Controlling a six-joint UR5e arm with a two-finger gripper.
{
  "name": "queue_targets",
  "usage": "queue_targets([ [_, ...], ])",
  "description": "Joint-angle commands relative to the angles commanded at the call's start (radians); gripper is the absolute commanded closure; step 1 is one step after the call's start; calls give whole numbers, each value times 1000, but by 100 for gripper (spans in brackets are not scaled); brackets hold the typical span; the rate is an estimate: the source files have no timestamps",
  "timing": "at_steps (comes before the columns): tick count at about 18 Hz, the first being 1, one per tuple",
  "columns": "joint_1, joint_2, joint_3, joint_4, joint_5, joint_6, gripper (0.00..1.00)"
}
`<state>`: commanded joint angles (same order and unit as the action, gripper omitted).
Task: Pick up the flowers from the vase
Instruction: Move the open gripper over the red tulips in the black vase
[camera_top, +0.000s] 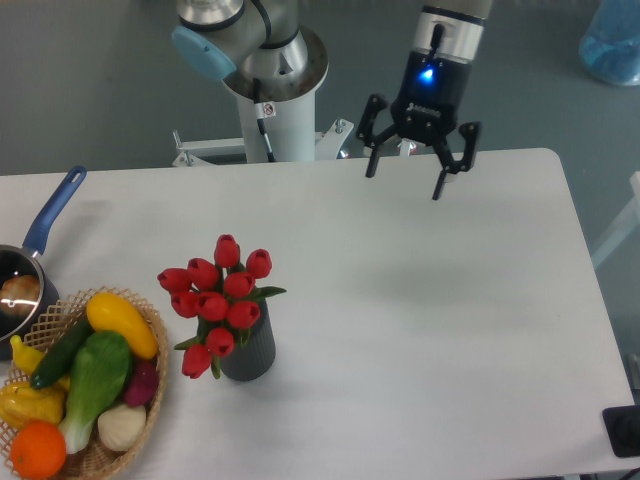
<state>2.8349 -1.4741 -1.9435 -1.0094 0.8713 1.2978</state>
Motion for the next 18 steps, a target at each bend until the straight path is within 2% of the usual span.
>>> queue_targets([
  [7, -89, -15, -25, 5, -8, 6, 0],
  [11, -170, -67, -28, 5, -2, 9, 0],
  [18, -238, -126, -12, 8, -6, 6, 0],
])
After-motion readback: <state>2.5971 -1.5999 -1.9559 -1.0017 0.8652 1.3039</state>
